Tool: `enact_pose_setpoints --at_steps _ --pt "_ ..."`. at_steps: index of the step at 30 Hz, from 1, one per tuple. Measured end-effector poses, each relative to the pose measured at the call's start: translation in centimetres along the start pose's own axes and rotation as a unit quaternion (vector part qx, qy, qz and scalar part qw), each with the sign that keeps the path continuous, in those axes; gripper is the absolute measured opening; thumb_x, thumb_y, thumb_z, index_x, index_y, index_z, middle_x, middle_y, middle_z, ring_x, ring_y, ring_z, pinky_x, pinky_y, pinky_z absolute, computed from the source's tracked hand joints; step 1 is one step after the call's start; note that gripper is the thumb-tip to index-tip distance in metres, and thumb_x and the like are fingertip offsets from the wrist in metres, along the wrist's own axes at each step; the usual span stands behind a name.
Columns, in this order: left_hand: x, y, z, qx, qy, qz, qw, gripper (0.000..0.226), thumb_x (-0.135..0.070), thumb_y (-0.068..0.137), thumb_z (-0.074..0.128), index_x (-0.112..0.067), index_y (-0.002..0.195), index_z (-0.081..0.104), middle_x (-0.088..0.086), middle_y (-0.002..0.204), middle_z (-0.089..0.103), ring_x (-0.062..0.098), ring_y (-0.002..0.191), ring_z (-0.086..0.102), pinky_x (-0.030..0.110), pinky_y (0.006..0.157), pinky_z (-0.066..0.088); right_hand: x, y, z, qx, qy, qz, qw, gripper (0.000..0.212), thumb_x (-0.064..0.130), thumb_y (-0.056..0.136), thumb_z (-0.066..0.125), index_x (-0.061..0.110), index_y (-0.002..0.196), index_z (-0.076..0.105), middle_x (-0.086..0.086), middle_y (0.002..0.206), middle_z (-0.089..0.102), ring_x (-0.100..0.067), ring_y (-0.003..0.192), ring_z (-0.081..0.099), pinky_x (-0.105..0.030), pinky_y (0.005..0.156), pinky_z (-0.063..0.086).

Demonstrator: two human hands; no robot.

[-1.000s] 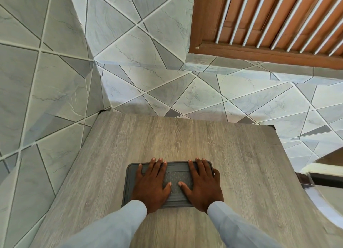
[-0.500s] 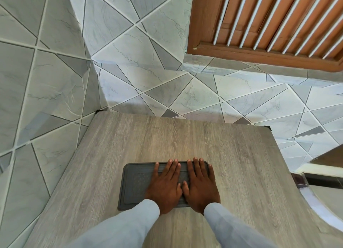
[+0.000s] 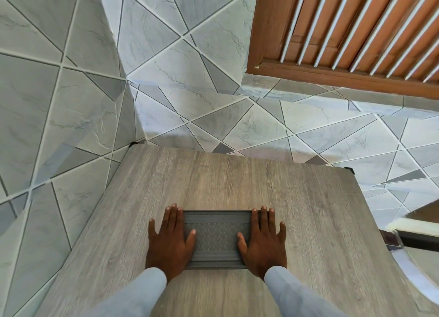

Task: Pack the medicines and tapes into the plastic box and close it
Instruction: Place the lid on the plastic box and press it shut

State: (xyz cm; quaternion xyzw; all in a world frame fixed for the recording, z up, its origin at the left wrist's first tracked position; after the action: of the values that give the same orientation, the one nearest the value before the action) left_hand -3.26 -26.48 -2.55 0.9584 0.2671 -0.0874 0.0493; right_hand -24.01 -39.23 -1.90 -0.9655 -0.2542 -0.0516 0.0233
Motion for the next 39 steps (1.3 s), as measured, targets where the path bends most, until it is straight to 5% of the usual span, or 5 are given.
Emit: enact_pose_setpoints --at_steps 8,19,39 --pt "0.5 0.0 0.3 0.021 -0.020 0.012 0.999 0.073 -0.052 0.088 0.022 -0.008 0.147 0.020 0.008 0.157 0.022 0.020 0.146 0.015 0.039 0.115 -0.003 0.2 0.2 -0.2 0.010 0.027 0.009 1.000 0.082 0.062 0.086 0.019 0.011 0.150 0.017 -0.016 0.159 0.016 -0.031 0.148 0.007 -0.047 0.117 0.019" --pt "2.3 0.3 -0.1 0.082 -0.035 0.010 0.996 0.082 -0.061 0.080 0.000 -0.017 0.149 -0.010 0.000 0.159 -0.013 0.010 0.142 -0.017 0.047 0.121 -0.002 -1.0 -0.5 -0.5 0.037 0.064 0.035 0.997 0.087 0.068 0.081 0.005 0.016 0.152 0.002 -0.004 0.162 -0.002 -0.019 0.149 -0.006 -0.040 0.117 0.022" --pt "2.8 1.1 0.0 0.079 -0.048 0.052 0.994 0.078 -0.060 0.083 0.002 -0.018 0.149 -0.004 -0.001 0.160 -0.006 0.014 0.146 -0.012 0.047 0.120 -0.001 0.0 -2.4 0.0 0.011 0.079 0.103 0.992 0.084 0.065 0.083 0.004 0.015 0.152 0.006 -0.005 0.162 0.004 -0.021 0.149 -0.002 -0.040 0.120 0.013"
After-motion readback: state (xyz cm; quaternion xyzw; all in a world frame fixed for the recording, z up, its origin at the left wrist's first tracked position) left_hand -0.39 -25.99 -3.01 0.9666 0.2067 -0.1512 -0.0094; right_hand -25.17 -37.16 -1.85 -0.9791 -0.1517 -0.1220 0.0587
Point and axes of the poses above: each hand's wrist, its own y-axis towards the middle knuckle, its own z-axis out of the palm, x = y × z, the point moved 4 cm from there along y, towards the middle knuckle
